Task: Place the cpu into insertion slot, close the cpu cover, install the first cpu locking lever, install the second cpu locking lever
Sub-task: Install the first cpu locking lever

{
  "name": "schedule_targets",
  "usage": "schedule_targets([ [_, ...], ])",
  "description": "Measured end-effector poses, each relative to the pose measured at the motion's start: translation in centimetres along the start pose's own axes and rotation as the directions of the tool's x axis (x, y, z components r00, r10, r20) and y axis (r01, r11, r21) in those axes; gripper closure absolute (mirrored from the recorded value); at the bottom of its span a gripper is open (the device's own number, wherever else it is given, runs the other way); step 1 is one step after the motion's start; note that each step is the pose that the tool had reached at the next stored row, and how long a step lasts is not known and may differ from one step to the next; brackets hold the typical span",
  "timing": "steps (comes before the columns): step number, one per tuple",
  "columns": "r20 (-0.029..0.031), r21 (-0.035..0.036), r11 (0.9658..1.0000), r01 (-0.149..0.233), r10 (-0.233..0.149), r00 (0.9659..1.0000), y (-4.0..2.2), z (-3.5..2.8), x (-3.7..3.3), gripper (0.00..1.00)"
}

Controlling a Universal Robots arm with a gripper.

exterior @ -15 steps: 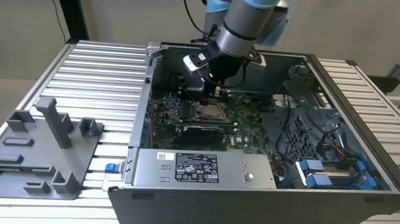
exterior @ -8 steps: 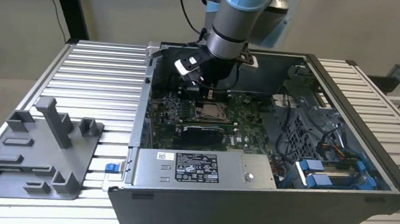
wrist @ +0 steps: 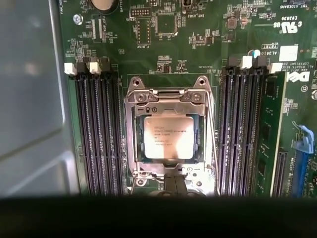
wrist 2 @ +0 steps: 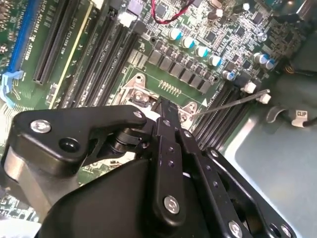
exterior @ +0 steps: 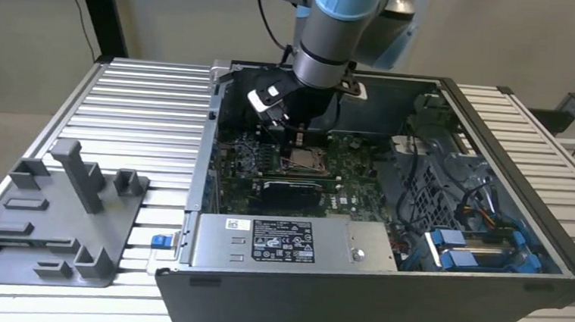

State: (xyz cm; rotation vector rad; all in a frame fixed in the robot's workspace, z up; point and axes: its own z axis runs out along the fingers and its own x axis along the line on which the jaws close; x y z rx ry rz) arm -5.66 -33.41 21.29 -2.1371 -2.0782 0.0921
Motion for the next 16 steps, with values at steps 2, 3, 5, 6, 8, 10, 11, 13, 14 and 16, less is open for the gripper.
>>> schedule_targets([
  [2,-0.0001,0.0,1.0,0.0,0.0,1.0,-0.03,0.34,0.0,1.0],
  [3,-0.0002,0.0,1.0,0.0,0.0,1.0,-0.03,0.5,0.01,1.0],
  [5,0.0,0.0,1.0,0.0,0.0,1.0,0.0,0.82,-0.01,1.0],
  [6,0.0002,0.0002,1.0,0.0,0.0,1.0,0.01,0.96,-0.02,1.0],
  [8,0.0004,0.0003,1.0,0.0,0.0,1.0,0.01,1.02,-0.02,1.0],
  [10,0.0004,0.0002,1.0,0.0,0.0,1.0,0.01,1.03,-0.02,1.0],
  [11,0.0001,0.0001,1.0,0.0,0.0,1.0,0.01,1.03,-0.02,1.0],
  [13,-0.0003,-0.0002,1.0,0.0,0.0,1.0,-0.04,0.71,0.01,1.0],
  [14,0.0002,0.0001,1.0,0.0,0.0,1.0,-0.1,0.38,0.03,1.0],
  [16,0.0001,0.0,1.0,0.0,0.0,1.0,-0.24,-0.5,0.09,1.0],
])
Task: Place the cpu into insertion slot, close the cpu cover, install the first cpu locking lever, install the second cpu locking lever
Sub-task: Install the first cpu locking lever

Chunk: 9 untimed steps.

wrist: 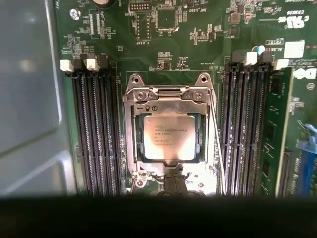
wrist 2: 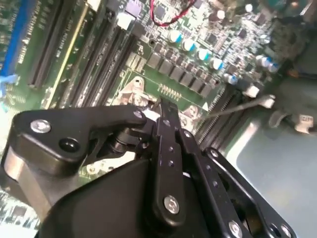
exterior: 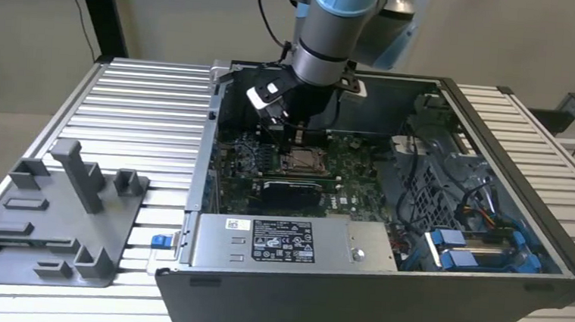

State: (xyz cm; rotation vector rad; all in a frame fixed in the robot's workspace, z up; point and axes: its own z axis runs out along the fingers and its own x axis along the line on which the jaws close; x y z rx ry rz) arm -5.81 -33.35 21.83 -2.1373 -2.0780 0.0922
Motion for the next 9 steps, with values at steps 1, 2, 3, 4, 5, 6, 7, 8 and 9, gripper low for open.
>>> schedule_targets([
  [1,0.0001,0.0001,1.0,0.0,0.0,1.0,-0.07,-0.43,0.03,1.0],
  [2,0.0001,0.0,1.0,0.0,0.0,1.0,-0.14,-0.88,0.06,1.0],
  [3,0.0003,0.0001,1.0,0.0,0.0,1.0,-0.21,-1.33,0.09,1.0],
  [4,-0.0001,0.0,1.0,0.0,0.0,1.0,-0.28,-1.78,0.12,1.0],
  [5,0.0001,0.0001,1.0,0.0,0.0,1.0,-0.36,-2.23,0.15,1.0],
  [6,0.0,0.0,1.0,0.0,0.0,1.0,-0.42,-2.62,0.17,1.0],
  [7,0.0004,-0.0001,1.0,0.0,0.0,1.0,-0.49,-2.89,0.19,1.0],
  [8,0.0002,-0.0004,1.0,0.0,0.0,1.0,-0.54,-3.0,0.2,1.0],
  [9,-0.0001,-0.0007,1.0,0.0,0.0,1.0,-0.58,-3.0,0.2,1.0],
])
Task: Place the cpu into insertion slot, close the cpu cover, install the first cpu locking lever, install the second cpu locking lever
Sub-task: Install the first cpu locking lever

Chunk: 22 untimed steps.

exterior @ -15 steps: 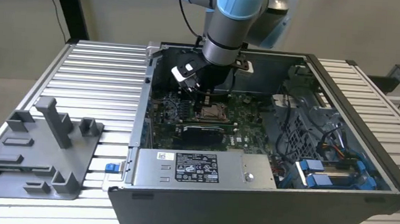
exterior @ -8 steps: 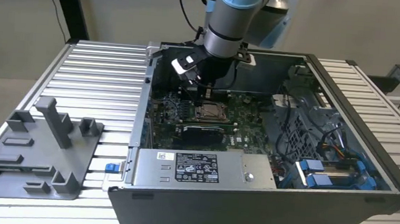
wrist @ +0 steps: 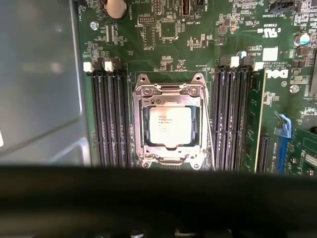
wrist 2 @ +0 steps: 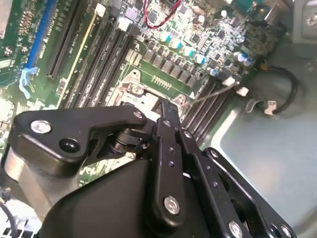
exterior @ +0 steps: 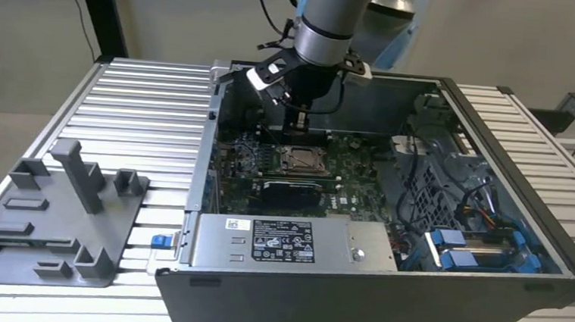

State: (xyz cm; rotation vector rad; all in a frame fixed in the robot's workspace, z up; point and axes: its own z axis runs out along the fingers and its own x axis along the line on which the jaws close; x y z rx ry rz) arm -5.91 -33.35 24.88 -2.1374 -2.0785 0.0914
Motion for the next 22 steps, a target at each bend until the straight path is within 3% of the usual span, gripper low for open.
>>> schedule_targets([
  [4,0.0004,-0.0002,1.0,0.0,0.0,1.0,-0.41,0.05,-0.1,1.0],
  [10,0.0004,0.0,1.0,0.001,-0.001,1.0,-3.1,0.63,-0.19,1.0],
  [14,-0.0041,0.0004,1.0,0.006,-0.006,1.0,-4.54,1.16,-0.26,1.0],
  [15,-0.0101,0.0003,1.0,0.009,-0.009,0.9999,-4.72,1.28,-0.26,1.0],
  [16,-0.0214,0.001,0.9999,0.013,-0.013,0.9997,-4.73,1.32,-0.24,1.0],
  [19,-0.0664,0.0022,0.9995,0.031,-0.03,0.9973,-4.73,1.35,-0.23,1.0],
  [20,-0.0718,0.0025,0.9994,0.035,-0.035,0.9968,-4.73,1.36,-0.23,1.0],
  [22,-0.0692,0.0042,0.9984,0.056,-0.056,0.9961,-4.72,1.37,-0.2,1.0],
])
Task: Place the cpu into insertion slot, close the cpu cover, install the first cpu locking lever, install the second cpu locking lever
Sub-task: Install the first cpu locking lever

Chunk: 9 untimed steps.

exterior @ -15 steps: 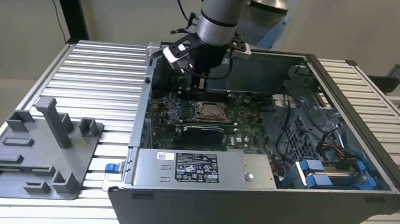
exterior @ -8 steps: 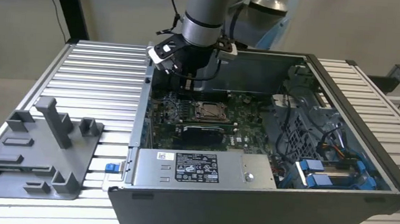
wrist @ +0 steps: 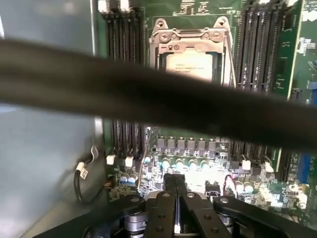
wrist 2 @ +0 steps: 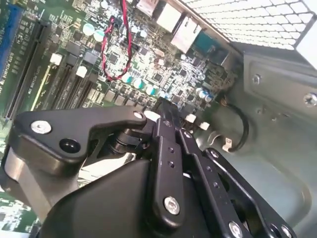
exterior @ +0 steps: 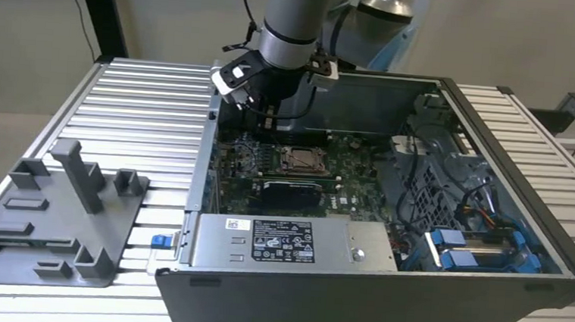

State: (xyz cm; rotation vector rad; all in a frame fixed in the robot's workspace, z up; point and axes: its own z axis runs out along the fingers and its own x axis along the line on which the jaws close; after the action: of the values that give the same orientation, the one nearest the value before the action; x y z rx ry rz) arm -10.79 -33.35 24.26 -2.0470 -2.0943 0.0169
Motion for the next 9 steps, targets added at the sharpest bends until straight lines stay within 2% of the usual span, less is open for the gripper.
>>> schedule_targets([
  [3,0.0066,0.0069,0.9991,0.042,-0.042,0.9991,0.0,0.01,0.05,1.0],
  [6,0.007,0.0155,0.9979,0.063,-0.063,0.998,-0.01,-0.04,0.18,1.0],
  [9,0.0077,0.0185,0.9974,0.069,-0.069,0.9976,-0.13,-0.68,0.5,1.0],
])
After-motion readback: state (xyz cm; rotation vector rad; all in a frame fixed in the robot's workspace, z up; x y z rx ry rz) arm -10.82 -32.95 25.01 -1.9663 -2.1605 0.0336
